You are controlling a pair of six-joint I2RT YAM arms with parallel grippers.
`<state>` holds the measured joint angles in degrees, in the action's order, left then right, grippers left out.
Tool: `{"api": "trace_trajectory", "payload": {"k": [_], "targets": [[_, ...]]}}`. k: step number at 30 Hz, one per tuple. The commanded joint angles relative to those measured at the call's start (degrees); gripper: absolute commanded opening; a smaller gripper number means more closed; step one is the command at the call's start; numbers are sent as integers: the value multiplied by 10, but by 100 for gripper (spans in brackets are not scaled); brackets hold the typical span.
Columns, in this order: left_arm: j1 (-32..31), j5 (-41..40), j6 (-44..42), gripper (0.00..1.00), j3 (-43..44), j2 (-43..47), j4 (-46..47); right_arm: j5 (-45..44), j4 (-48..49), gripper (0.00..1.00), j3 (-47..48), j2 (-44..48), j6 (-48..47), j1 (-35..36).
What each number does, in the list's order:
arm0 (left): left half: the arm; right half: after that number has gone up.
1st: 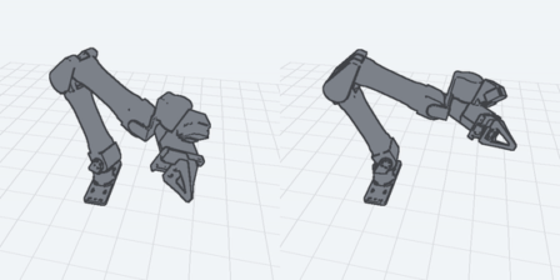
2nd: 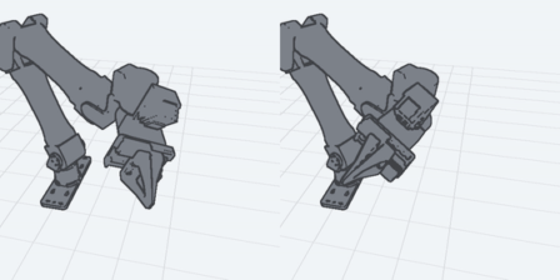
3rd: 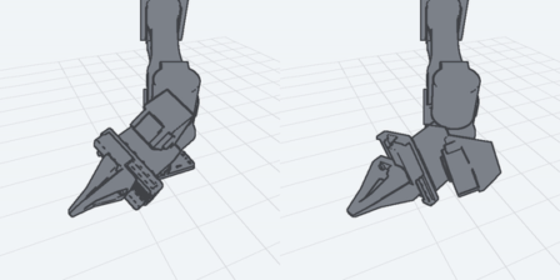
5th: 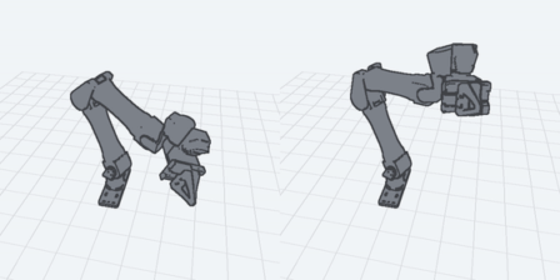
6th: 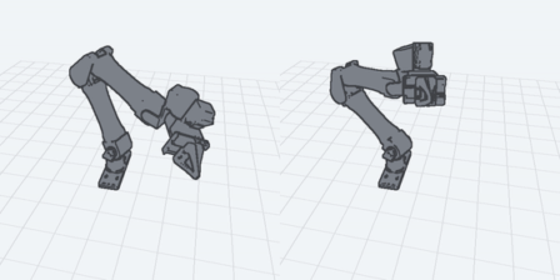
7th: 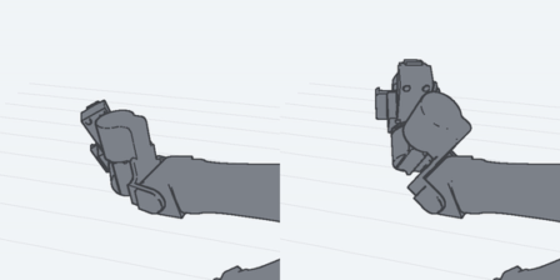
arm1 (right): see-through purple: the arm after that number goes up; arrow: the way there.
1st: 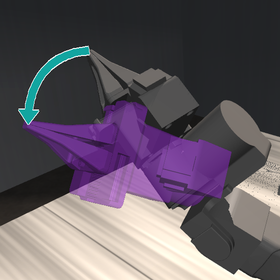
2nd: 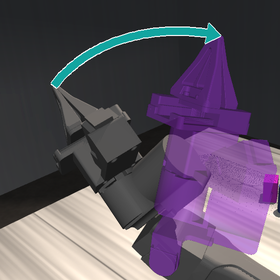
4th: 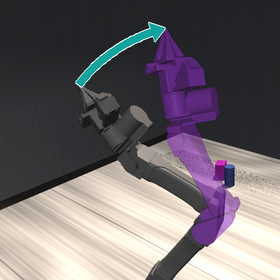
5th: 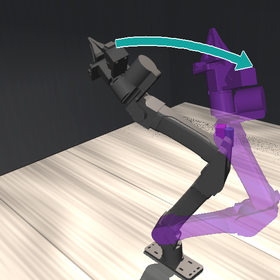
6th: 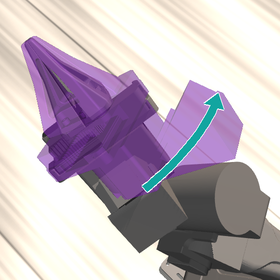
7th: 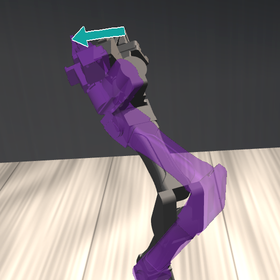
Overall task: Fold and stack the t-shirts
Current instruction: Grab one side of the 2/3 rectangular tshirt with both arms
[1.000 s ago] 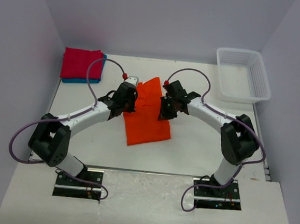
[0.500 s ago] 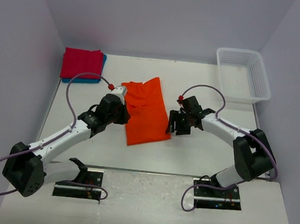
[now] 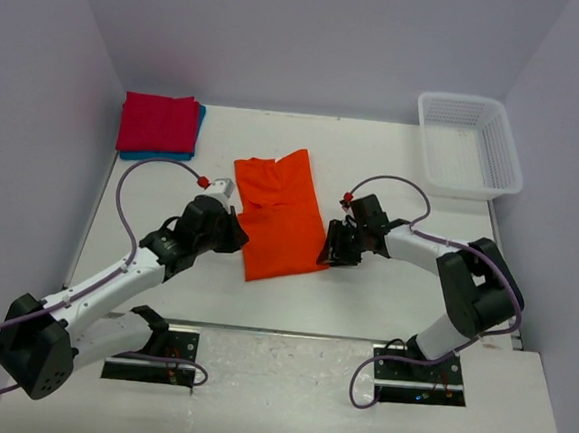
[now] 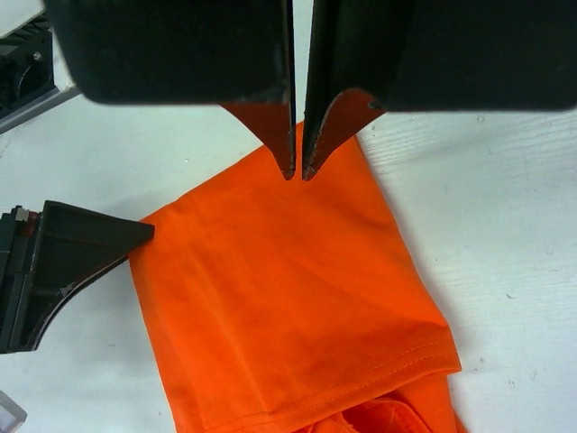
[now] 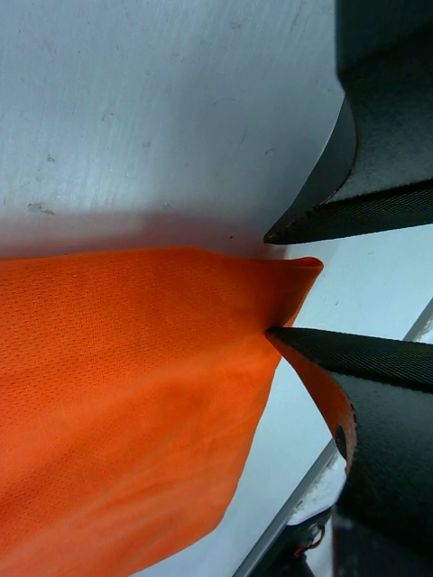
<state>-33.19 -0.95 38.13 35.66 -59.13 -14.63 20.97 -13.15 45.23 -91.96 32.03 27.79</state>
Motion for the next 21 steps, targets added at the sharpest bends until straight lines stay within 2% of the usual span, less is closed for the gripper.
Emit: {"api": "trace_trajectory", "payload": {"k": [1,6,11,14,16,17,18,19,21], "targets": [[-4,6,22,6,-16,16,10,6,36,43,-12,-1,12,-1],[-14,-3,28,6,-22,10,7,4,43,43,-15,-16,10,-2],[-25,-19,61,6,-28,6,-11,16,51,35,-14,-33,15,-3],[-31,-37,81,9,-33,9,-24,21,59,35,-16,-33,16,-2],[-33,-44,92,16,-42,15,-29,23,61,28,-16,-31,17,-2],[-35,-46,94,18,-45,16,-29,24,61,20,-17,-31,16,-2],[-35,-50,98,21,-45,16,-32,25,61,7,-17,-31,15,-2],[-37,-53,102,22,-49,15,-36,27,62,1,-18,-32,15,-2],[-42,-56,106,24,-52,8,-40,29,64,0,-19,-35,15,-3]]}}
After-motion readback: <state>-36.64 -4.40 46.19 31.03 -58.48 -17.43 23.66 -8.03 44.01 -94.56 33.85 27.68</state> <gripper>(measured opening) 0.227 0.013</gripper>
